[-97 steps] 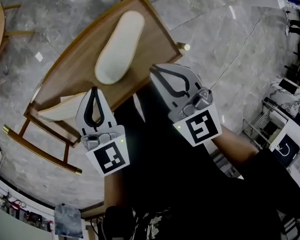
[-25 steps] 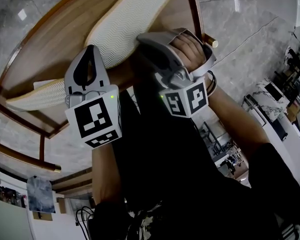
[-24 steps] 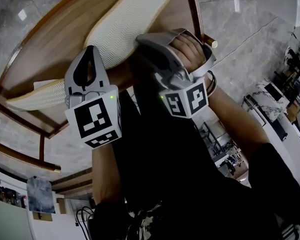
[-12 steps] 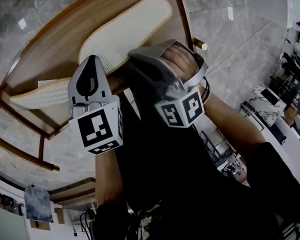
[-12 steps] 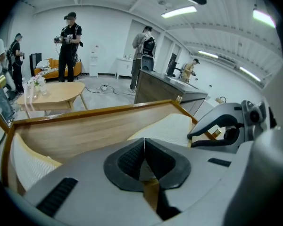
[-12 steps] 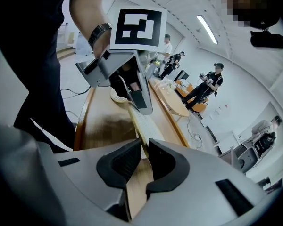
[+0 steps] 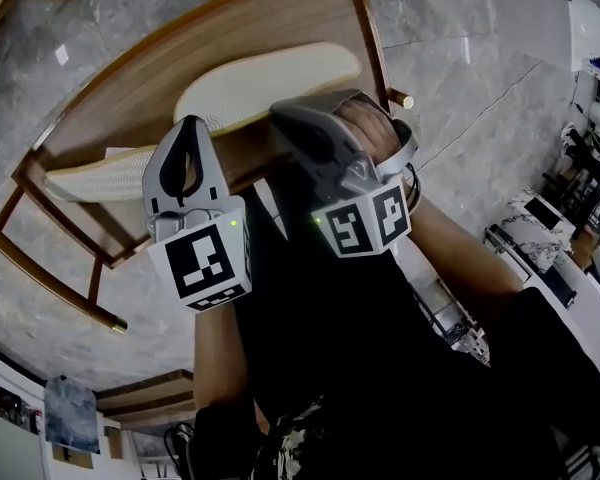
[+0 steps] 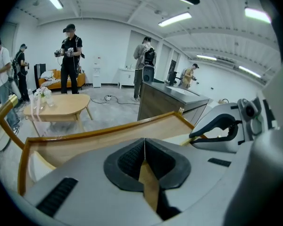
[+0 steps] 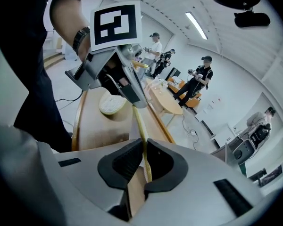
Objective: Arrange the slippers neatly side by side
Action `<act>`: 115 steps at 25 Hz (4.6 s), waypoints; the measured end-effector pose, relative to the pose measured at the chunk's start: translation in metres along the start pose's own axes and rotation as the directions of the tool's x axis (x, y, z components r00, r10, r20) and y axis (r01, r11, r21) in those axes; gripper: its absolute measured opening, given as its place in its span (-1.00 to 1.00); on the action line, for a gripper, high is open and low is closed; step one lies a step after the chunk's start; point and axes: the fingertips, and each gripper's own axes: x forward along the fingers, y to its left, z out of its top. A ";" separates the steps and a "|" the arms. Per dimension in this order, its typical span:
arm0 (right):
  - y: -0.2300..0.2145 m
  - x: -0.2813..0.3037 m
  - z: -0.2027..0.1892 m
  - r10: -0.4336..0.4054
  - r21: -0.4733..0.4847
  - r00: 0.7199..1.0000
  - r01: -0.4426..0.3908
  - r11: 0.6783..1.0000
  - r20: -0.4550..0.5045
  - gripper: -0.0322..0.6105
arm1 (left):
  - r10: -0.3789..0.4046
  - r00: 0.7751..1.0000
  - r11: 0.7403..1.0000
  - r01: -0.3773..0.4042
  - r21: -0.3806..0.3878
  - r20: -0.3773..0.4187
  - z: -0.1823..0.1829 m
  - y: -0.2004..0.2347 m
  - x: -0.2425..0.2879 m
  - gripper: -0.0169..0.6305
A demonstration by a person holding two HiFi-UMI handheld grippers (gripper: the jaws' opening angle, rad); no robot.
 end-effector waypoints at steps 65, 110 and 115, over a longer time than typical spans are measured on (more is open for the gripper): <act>-0.085 -0.018 -0.128 -0.232 0.911 0.959 0.235 0.338 -0.161 -0.84 | -0.031 1.000 0.999 0.030 0.024 0.003 -0.004 -0.065 0.034 -0.93; -0.004 0.042 0.068 0.106 0.343 0.937 -0.225 0.912 0.333 -0.68 | 0.392 0.916 0.910 -0.399 -0.109 -0.085 -0.072 0.077 -0.069 -0.94; 0.017 0.060 0.080 0.204 0.343 0.914 -0.329 0.880 0.351 -0.53 | 0.401 0.906 0.899 -0.418 -0.129 -0.139 -0.092 0.093 -0.078 -0.94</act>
